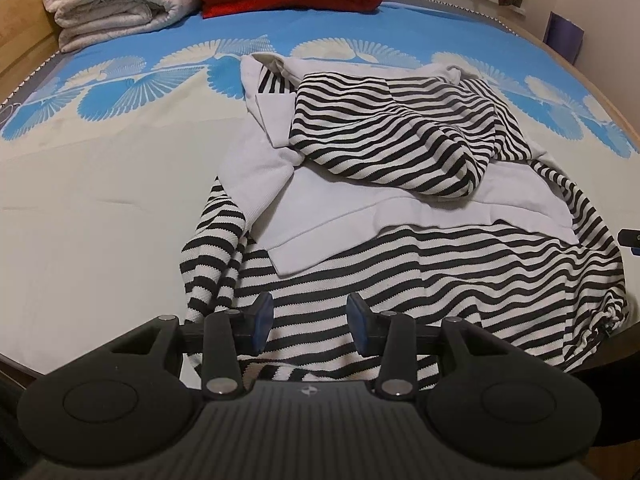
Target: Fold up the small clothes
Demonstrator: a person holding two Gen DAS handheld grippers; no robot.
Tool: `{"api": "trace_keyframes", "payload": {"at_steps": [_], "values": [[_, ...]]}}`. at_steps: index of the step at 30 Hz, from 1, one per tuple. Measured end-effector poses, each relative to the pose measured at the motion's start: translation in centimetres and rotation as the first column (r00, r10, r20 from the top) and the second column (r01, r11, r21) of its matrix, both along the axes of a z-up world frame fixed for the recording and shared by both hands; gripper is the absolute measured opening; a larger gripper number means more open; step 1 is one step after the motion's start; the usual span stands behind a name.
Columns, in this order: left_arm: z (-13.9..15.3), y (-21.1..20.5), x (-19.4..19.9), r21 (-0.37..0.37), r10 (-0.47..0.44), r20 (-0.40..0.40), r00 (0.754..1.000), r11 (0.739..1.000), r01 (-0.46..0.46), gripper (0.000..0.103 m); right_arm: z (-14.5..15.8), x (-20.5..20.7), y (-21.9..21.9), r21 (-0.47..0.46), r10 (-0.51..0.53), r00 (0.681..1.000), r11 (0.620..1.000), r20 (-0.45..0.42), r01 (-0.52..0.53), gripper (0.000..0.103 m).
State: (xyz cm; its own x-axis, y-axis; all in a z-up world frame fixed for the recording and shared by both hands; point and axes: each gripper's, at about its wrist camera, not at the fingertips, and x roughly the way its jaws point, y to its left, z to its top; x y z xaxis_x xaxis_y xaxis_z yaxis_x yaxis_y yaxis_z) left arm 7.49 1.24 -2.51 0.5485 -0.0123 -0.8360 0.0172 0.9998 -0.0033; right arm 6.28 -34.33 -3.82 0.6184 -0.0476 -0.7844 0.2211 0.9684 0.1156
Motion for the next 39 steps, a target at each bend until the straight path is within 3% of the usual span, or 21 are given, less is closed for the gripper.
{"api": "trace_keyframes", "payload": {"at_steps": [26,39], "values": [[-0.8,-0.1,0.3,0.012,0.006,-0.029,1.000,1.000,-0.006,0.047,-0.3,0.1,0.1,-0.010,-0.010,1.000,1.000,-0.027,0.010,0.049],[-1.1,0.4,0.5,-0.022,0.034,-0.052,0.998,0.999,-0.035,0.047,-0.7,0.3,0.0,-0.022,-0.022,0.998,1.000,-0.056,0.020,0.051]]}}
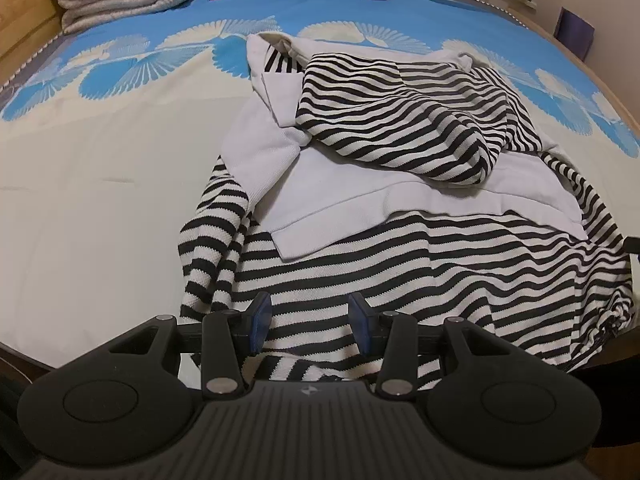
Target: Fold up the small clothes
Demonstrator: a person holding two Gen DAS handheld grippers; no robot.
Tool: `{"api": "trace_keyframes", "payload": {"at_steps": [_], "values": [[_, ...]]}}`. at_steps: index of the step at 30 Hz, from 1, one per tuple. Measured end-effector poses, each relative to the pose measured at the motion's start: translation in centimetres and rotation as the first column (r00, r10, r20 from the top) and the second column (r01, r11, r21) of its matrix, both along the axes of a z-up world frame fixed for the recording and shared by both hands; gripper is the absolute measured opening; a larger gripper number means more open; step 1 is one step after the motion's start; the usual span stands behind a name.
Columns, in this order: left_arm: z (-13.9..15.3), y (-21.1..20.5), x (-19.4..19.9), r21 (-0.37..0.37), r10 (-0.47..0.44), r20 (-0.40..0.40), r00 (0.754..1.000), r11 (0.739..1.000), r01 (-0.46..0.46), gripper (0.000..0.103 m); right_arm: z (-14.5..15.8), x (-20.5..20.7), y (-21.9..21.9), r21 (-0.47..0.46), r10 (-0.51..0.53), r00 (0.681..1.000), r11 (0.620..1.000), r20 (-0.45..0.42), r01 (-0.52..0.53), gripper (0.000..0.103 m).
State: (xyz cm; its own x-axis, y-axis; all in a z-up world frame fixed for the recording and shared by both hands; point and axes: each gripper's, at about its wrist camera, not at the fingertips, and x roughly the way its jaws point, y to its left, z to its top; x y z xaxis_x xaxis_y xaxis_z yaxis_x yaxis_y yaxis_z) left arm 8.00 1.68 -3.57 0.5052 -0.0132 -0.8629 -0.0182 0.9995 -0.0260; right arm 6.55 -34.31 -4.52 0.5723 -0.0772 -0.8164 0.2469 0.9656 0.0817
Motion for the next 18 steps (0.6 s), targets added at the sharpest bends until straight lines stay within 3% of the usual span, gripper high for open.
{"api": "trace_keyframes", "payload": {"at_steps": [6,11,14,18], "values": [[-0.4,3.5,0.8,-0.133,0.146,-0.064,0.987,0.979,-0.154,0.060,-0.2,0.1,-0.1,-0.001,-0.009,1.000,1.000,-0.005,0.009,0.051],[-1.0,7.0,1.4,-0.283,0.249,-0.147,0.957,0.917,-0.282,0.062,-0.3,0.1,-0.6,0.022,-0.031,0.999,0.999,-0.009,0.031,0.053],[-2.0,7.8,1.7,-0.348,0.258,-0.215,0.942,0.881,-0.320,0.065,-0.6,0.1,-0.9,0.051,-0.032,0.999,0.998,-0.022,0.033,0.058],[-2.5,7.9,1.5,-0.354,0.274,-0.241,0.931,0.868,-0.347,0.065,-1.2,0.3,-1.2,0.099,-0.033,0.998,0.994,-0.062,0.039,0.061]]}}
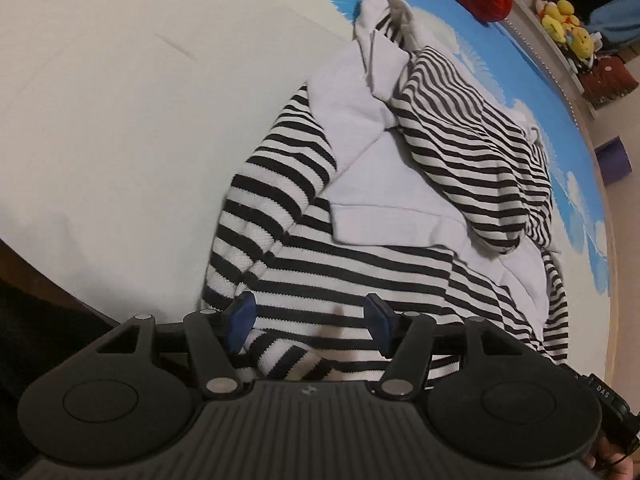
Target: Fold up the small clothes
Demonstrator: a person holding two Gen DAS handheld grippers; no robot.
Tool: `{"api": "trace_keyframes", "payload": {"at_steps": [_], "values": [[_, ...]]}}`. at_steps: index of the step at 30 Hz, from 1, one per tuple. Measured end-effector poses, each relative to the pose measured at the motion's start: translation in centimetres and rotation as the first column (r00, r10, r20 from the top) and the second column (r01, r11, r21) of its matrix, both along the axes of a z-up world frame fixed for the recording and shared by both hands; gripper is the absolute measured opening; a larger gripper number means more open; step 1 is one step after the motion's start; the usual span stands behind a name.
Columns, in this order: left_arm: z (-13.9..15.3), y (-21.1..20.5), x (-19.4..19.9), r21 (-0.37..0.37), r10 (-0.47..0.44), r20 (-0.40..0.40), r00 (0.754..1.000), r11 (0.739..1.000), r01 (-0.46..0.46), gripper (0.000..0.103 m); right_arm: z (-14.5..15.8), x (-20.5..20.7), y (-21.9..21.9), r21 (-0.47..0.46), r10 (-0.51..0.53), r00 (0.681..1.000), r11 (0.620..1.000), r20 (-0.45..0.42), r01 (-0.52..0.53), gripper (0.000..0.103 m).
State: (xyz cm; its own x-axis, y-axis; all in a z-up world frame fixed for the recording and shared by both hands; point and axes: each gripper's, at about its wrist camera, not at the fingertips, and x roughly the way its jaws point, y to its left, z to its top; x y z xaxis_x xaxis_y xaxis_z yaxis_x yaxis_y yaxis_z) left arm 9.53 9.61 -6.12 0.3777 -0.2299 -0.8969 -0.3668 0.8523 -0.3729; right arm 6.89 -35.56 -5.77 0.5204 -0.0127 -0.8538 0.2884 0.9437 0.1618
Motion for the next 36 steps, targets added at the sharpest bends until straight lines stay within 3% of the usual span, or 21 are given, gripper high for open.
{"api": "trace_keyframes", "payload": {"at_steps": [2,10,13,17,21,22,23,24,25,26,31,33,35,36], "values": [[0.1,0.0,-0.2,0.020,0.011,0.007,1.000,1.000,-0.011,0.065,-0.6,0.1,0.0,0.022,-0.001,0.999,1.000,-0.032,0.002,0.061],[2.7,-0.9,-0.8,0.235,-0.039,0.132,0.991,0.972,0.007,0.065,-1.1,0.2,0.4,0.026,0.021,0.998,0.999,-0.057,-0.020,0.061],[2.1,-1.0,-0.3,0.303,-0.061,0.096,0.994,0.952,0.029,0.071,-1.5,0.5,0.5,0.028,0.019,0.997,0.999,-0.079,-0.017,0.061],[-0.8,-0.8,0.4,0.235,-0.077,-0.036,0.996,0.968,0.083,0.072,-2.0,0.9,1.2,0.043,0.042,0.994,0.998,-0.103,-0.038,0.063],[-1.2,-1.2,0.4,0.254,-0.097,-0.027,0.995,0.962,0.101,0.066,-2.5,1.0,1.9,0.042,0.075,0.990,0.997,-0.123,-0.070,0.065],[-1.1,-1.2,0.4,0.258,-0.107,-0.022,0.994,0.960,0.109,0.054,-2.5,1.0,2.0,0.039,0.084,0.989,0.996,-0.121,-0.080,0.065],[-1.1,-1.3,0.3,0.261,-0.114,-0.018,0.993,0.958,0.115,0.034,-2.5,0.9,2.1,0.036,0.090,0.989,0.996,-0.115,-0.086,0.056],[-1.0,-1.4,0.1,0.266,-0.120,-0.012,0.993,0.957,0.118,0.022,-2.4,0.8,2.1,0.038,0.094,0.990,0.995,-0.106,-0.090,0.034],[-0.8,-1.4,0.0,0.268,-0.125,-0.003,0.992,0.956,0.121,0.008,-2.2,0.8,2.0,0.048,0.098,0.991,0.994,-0.092,-0.094,0.023],[-0.5,-1.4,-0.1,0.269,-0.127,0.010,0.992,0.956,0.120,0.006,-1.9,0.7,1.9,0.064,0.097,0.993,0.994,-0.071,-0.092,0.010],[0.8,-1.4,-0.8,0.278,-0.113,0.057,0.992,0.956,0.092,0.007,-0.1,-0.1,1.6,0.086,0.097,0.994,0.991,0.047,-0.101,0.009],[-0.1,-1.0,-0.7,0.230,-0.085,0.020,0.996,0.970,0.078,0.010,-0.4,0.0,1.5,0.074,0.091,0.996,0.993,0.024,-0.092,0.011],[-1.0,-0.8,-0.5,0.193,-0.092,-0.025,0.995,0.977,0.095,0.026,-1.3,0.2,1.0,0.072,0.058,0.997,0.996,-0.043,-0.055,0.020],[-1.2,-0.9,-0.6,0.190,-0.097,-0.027,0.995,0.977,0.100,0.027,-1.9,0.3,0.9,0.082,0.047,0.996,0.996,-0.078,-0.041,0.027]]}}
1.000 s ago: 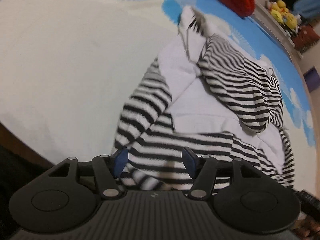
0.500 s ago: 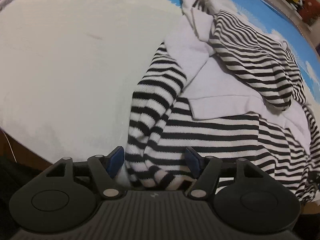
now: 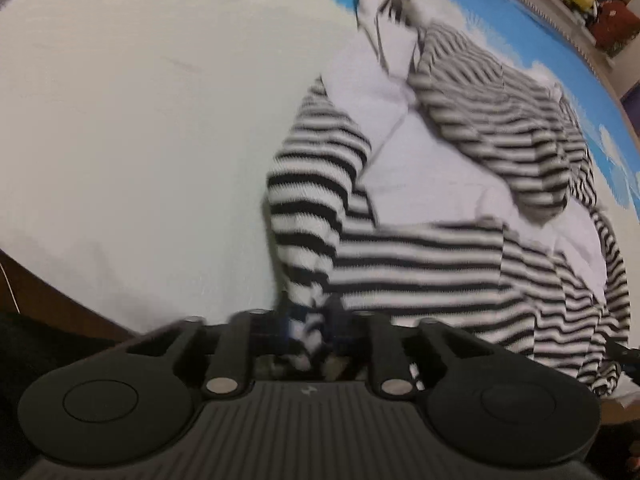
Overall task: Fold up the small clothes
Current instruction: 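Close the left tool on the hem while the right tool grips the sleeve cuff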
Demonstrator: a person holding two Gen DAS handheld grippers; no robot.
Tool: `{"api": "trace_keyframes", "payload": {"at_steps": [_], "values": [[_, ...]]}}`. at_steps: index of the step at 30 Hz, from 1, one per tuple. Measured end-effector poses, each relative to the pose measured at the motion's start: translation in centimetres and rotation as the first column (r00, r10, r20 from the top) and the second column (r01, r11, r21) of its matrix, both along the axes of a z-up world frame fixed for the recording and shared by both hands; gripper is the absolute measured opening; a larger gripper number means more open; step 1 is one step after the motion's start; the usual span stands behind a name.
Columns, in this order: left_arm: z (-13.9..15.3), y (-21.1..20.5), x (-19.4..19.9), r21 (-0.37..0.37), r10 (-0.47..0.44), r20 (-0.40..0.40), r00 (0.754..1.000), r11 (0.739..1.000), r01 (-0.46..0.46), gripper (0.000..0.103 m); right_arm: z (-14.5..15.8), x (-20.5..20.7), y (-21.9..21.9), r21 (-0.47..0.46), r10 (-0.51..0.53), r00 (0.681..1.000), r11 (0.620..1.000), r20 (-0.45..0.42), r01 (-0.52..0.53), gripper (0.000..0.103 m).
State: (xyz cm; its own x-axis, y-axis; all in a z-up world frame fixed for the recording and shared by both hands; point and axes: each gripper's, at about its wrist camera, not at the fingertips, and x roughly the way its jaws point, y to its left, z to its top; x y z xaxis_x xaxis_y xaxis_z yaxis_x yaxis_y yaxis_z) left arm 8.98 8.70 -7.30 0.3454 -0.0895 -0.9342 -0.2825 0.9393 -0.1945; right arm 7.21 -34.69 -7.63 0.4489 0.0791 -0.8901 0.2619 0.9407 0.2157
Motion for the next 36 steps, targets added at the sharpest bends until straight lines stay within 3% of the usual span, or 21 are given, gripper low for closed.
{"api": "trace_keyframes", "payload": {"at_steps": [1,7,9,11,14,17,21,25,29,36], "values": [[0.1,-0.1,-0.1,0.011,-0.006,0.006,1.000,1.000,0.006,0.027,-0.5,0.0,-0.1,0.008,-0.007,1.000,1.000,-0.028,0.008,0.029],[0.2,-0.5,-0.4,0.037,-0.022,0.010,1.000,0.999,0.022,0.027,-0.1,-0.3,0.7,-0.020,0.028,1.000,0.999,-0.009,-0.029,0.029],[0.3,-0.5,-0.5,0.045,-0.031,0.013,0.999,0.999,0.030,0.021,-0.1,-0.1,0.7,-0.014,0.036,0.999,0.999,0.001,-0.036,0.014],[0.2,-0.7,-0.3,0.046,-0.039,0.018,0.999,0.998,0.038,0.014,0.1,-0.2,0.7,-0.013,0.045,0.999,0.999,0.015,-0.045,0.011],[0.1,-0.6,-0.3,0.037,-0.031,0.013,0.999,0.999,0.031,0.016,0.3,-0.4,0.8,-0.015,0.048,0.999,0.999,0.019,-0.048,0.011],[0.0,-0.4,-0.3,0.020,-0.024,0.006,1.000,1.000,0.024,0.024,-0.1,-0.2,0.6,-0.010,0.036,0.999,0.999,-0.001,-0.036,0.017],[0.2,-0.9,-0.4,0.051,-0.058,0.003,0.998,0.997,0.058,0.024,-0.5,0.0,1.2,-0.031,0.061,0.998,0.998,-0.019,-0.062,0.022],[0.2,-1.2,-0.5,0.069,-0.074,0.003,0.997,0.995,0.074,0.024,-0.4,0.0,1.2,-0.029,0.066,0.998,0.997,-0.015,-0.066,0.020],[0.3,-1.1,-0.4,0.070,-0.078,0.009,0.997,0.995,0.078,0.015,-0.2,0.0,1.2,-0.030,0.077,0.997,0.997,0.000,-0.077,0.012],[0.3,-1.2,-0.4,0.073,-0.091,0.004,0.996,0.993,0.090,0.016,0.0,-0.1,1.1,-0.029,0.082,0.997,0.996,0.006,-0.081,0.011]]}}
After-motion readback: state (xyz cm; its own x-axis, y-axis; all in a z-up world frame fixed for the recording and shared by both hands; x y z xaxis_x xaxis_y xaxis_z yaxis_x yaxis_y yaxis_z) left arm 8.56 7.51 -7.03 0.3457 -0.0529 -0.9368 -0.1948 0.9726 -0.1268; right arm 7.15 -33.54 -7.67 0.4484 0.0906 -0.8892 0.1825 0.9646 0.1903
